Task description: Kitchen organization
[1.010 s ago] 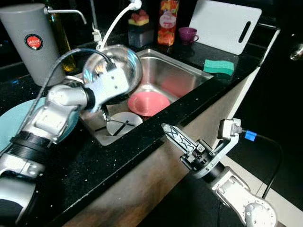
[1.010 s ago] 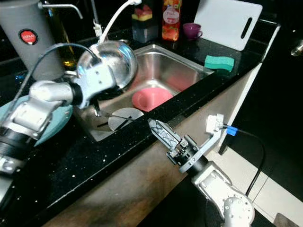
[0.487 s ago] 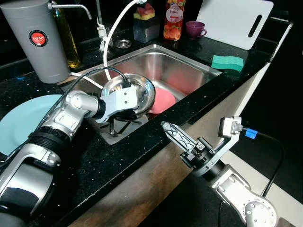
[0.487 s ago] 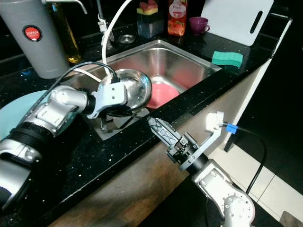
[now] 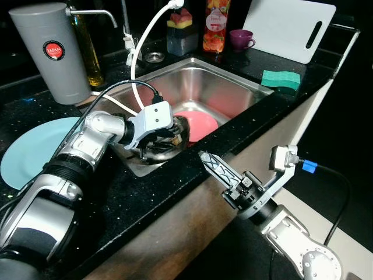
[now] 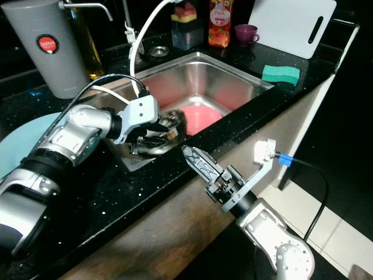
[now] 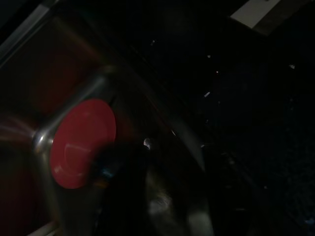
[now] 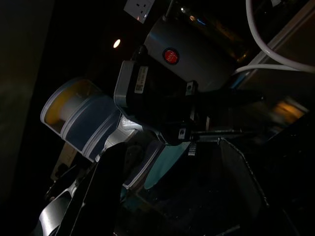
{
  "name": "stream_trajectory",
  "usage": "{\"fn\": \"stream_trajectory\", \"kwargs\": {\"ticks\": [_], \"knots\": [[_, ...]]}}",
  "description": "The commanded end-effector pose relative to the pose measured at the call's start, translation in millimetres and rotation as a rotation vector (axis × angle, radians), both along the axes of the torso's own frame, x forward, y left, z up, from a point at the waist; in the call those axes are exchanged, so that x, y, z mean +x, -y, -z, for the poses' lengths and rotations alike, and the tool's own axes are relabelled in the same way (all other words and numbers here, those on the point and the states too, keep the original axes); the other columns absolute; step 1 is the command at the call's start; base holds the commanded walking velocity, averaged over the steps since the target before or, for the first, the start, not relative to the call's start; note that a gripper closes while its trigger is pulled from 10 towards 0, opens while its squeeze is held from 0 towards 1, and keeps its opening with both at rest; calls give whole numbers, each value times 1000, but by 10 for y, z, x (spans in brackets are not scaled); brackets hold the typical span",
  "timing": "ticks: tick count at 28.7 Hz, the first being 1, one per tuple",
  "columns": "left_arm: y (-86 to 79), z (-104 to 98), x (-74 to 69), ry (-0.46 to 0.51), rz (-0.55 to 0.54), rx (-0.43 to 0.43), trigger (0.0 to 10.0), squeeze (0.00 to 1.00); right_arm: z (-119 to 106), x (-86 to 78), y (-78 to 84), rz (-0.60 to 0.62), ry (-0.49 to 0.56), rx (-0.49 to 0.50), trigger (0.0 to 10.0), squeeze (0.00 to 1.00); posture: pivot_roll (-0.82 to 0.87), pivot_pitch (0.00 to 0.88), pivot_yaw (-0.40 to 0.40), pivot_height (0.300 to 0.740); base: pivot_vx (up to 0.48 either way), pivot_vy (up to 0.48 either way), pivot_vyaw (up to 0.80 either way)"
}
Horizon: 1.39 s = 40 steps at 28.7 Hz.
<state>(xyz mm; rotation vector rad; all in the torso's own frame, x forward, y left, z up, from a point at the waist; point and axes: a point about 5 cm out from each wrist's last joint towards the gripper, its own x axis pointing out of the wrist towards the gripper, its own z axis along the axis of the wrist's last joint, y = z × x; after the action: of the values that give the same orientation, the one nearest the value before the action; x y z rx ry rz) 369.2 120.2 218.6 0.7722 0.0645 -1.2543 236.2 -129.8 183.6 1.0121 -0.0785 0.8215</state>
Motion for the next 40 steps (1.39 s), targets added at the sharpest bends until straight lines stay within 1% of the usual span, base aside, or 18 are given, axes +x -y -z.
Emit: {"fn": "stream_trajectory", "kwargs": {"ticks": [1,4,5,6,7,8,9,11,15,17,20,23,24,25,26,30,34,40], "knots": [[35,-79,-1,24,22,-31,10000,1000,-21,-16,-11,-1,8,-1,10000,0,36,0,68,740,0,0,0],[31,-136,-1,52,22,-47,10000,1000,-22,-17,-13,-1,8,-2,10000,0,36,0,68,740,0,0,0],[14,-305,-10,114,5,-111,10000,906,-18,-18,-17,-4,6,-2,10000,0,43,0,61,740,0,0,0],[14,-305,-10,114,5,-111,10000,906,-18,-18,-17,-4,6,-2,10000,0,43,0,61,740,0,0,0],[-6,-446,-27,161,-9,-165,10000,361,-12,-17,-20,-8,5,-3,10000,0,46,0,57,740,0,0,0],[-21,-550,-42,199,-24,-203,10000,0,-10,-17,-22,-10,4,-3,10000,0,46,0,57,740,0,0,0],[-21,-550,-42,199,-24,-203,10000,0,-10,-17,-22,-10,4,-3,10000,0,46,0,57,740,0,0,0],[-62,-755,-78,280,-65,-273,10000,0,-5,-15,-26,-14,3,-4,10000,0,54,0,49,740,0,0,0],[-275,-1208,-220,482,-264,-503,10000,0,18,-12,-46,-32,-2,-3,10000,0,71,0,41,740,0,0,0],[-321,-1235,-248,491,-298,-537,10000,0,21,-12,-49,-34,-3,-3,10000,0,71,0,41,740,0,0,0],[-565,-1286,-386,466,-497,-770,10000,0,31,-14,-58,-46,-3,-4,10000,0,75,0,36,740,0,0,0],[-607,-1284,-409,452,-534,-809,10000,0,32,-15,-59,-49,-3,-4,10000,0,75,0,36,740,0,0,0],[-688,-1256,-453,436,-612,-852,10000,0,35,-18,-62,-56,-3,-5,10000,0,90,0,28,740,0,0,0],[-897,-1158,-551,427,-793,-900,10000,0,42,-26,-74,-72,-4,-6,10000,0,103,0,23,740,0,0,0],[-897,-1158,-551,427,-793,-900,10000,0,42,-26,-74,-72,-4,-6,10000,0,103,0,23,740,0,0,0],[-1129,-984,-752,371,-1006,-954,10000,0,43,-29,-86,-90,-2,-9,10000,0,119,0,17,740,0,0,0],[-1097,-893,-923,332,-1043,-948,10000,0,48,-30,-77,-92,-2,4,10000,0,141,0,8,740,0,0,113],[-1035,-863,-1050,280,-1085,-926,10000,0,55,-32,-70,-104,-4,19,10000,0,148,0,7,740,0,0,726]]}}
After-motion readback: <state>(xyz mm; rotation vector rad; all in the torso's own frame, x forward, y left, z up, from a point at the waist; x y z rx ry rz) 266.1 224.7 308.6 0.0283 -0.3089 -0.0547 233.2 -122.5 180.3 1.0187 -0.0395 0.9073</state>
